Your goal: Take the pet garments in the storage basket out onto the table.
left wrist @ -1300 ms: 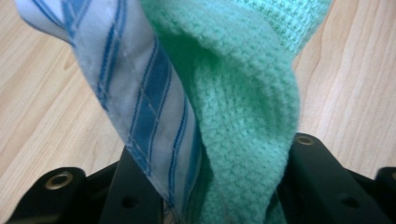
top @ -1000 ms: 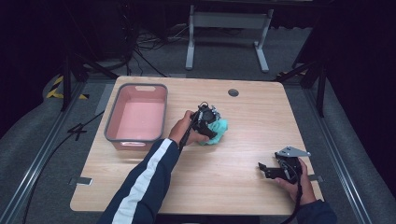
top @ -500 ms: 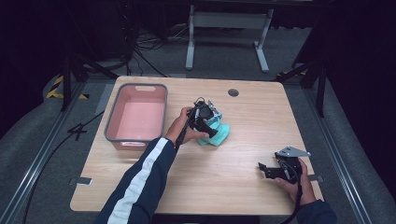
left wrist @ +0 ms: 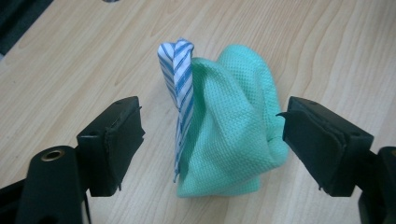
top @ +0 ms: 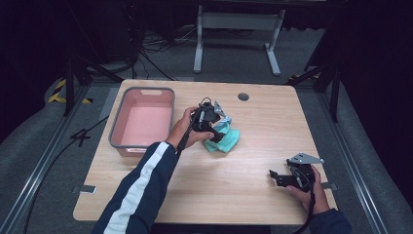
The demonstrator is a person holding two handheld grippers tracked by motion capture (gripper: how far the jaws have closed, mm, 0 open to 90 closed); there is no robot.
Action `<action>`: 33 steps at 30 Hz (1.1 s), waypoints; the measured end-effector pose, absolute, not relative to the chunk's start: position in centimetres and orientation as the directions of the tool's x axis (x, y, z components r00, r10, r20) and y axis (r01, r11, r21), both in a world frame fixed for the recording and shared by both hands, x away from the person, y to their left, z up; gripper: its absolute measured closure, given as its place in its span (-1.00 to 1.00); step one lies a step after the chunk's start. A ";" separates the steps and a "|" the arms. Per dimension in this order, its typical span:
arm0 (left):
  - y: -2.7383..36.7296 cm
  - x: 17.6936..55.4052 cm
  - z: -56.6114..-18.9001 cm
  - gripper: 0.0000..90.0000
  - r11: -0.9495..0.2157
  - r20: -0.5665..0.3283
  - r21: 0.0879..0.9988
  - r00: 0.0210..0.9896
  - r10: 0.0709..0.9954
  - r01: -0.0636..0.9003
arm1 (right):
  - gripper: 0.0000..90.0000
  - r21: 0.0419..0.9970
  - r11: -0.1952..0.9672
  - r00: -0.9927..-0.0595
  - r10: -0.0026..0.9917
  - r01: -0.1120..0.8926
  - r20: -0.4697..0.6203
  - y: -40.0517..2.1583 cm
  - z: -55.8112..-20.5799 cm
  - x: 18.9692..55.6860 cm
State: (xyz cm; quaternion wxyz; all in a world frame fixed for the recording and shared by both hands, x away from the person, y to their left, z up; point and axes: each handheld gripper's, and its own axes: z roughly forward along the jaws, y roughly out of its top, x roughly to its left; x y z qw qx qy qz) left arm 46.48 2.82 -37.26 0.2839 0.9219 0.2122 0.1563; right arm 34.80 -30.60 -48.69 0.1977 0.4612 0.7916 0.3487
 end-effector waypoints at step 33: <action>6.8 39.5 -36.7 -0.57 -0.827 0.299 0.543 0.887 0.352 0.145 | -0.67 0.734 0.331 -0.496 0.868 0.592 0.009 -30.6 -48.7 34.8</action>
